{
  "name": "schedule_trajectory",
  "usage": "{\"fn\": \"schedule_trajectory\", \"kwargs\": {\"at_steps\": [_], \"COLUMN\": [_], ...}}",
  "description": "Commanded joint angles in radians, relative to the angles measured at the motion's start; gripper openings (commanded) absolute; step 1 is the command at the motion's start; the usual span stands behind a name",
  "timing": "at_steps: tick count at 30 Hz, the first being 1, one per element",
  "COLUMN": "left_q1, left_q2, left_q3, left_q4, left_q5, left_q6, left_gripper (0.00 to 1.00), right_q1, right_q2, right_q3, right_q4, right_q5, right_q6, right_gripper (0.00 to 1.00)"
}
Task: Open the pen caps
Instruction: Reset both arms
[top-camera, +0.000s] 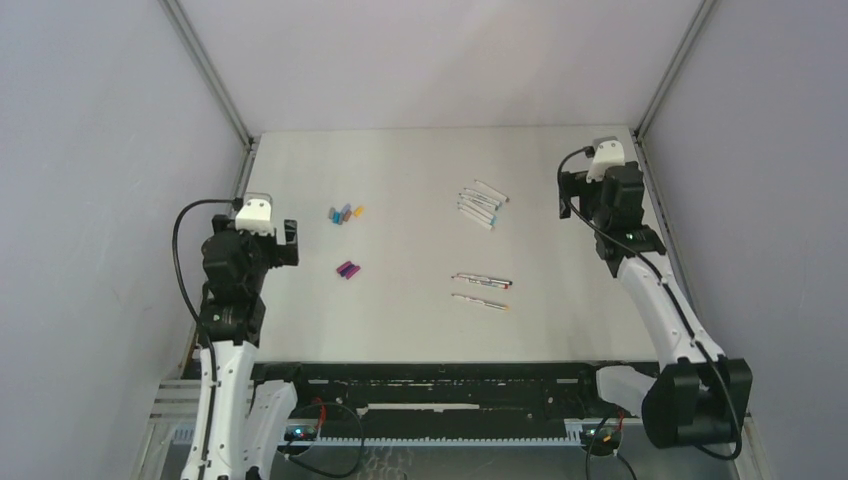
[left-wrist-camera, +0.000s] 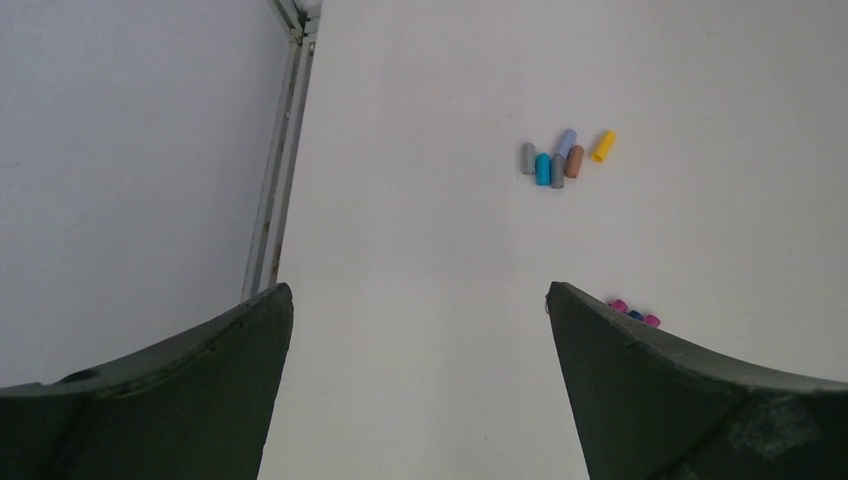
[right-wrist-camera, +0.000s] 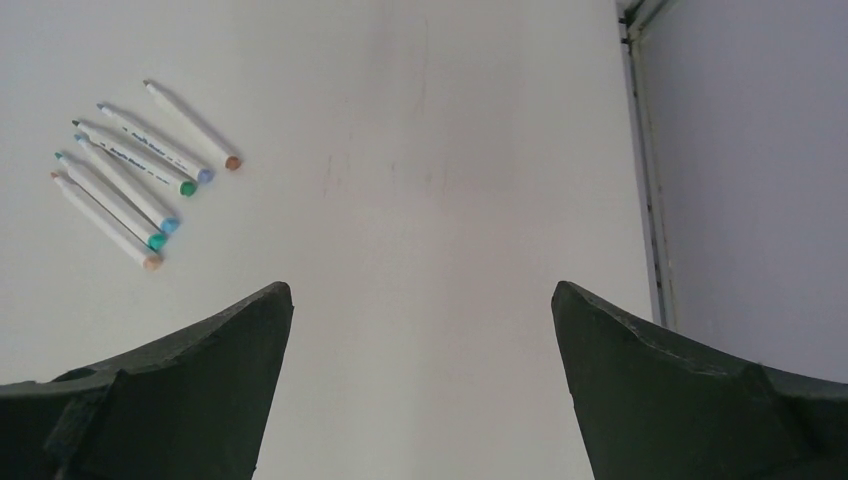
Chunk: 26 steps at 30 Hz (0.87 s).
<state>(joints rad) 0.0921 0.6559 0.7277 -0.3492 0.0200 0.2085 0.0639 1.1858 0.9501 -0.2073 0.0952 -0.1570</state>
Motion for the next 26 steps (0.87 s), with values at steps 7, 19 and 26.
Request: {"fn": "schedule_trajectory", "kwargs": {"at_steps": [7, 19, 26], "left_q1": [0.014, 0.015, 0.014], "left_q2": [-0.207, -0.348, -0.334], "left_q3": [-0.164, -0.223, -0.221], "left_q4": [0.125, 0.039, 0.038], "left_q5": [-0.065, 0.044, 0.032], "left_q6": [-0.047, -0.038, -0.049], "left_gripper": [1.00, 1.00, 1.00], "right_q1": [-0.024, -0.049, -0.050], "right_q2": [-0.332, -0.573, -0.584], "right_q3": [-0.262, -0.350, -0.350], "right_q4": [0.124, 0.048, 0.042], "right_q5": [-0.058, -0.195, -0.215], "right_q6": [0.053, 0.091, 0.095], "right_gripper": [1.00, 1.00, 1.00]}}
